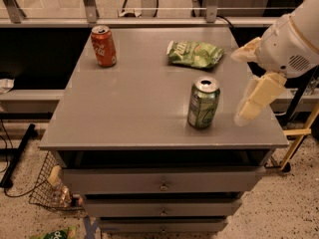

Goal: Move green can near green jalapeno chip bag

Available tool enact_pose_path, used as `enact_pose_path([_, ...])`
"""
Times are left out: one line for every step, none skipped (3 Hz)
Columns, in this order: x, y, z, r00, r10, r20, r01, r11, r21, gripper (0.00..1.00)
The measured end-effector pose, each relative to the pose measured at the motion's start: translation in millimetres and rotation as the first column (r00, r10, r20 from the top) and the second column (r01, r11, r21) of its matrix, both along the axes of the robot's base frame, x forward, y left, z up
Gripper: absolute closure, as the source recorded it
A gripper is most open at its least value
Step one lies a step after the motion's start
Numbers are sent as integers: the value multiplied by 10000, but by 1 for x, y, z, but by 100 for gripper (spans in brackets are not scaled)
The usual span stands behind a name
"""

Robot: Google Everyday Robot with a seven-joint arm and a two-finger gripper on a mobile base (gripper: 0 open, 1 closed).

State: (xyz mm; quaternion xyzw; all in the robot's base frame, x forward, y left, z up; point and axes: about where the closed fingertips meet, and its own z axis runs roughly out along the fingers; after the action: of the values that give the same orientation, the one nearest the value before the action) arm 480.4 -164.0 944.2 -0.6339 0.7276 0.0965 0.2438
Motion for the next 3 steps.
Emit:
enact_pose_path([11,8,-12,9996,252,-119,-244,9973,700,0])
enact_pose_path([23,14,-30,9986,351,-388,-333,9984,460,0])
enact_pose_path([32,23,-48,9960,575,-689,-574,9983,37,0])
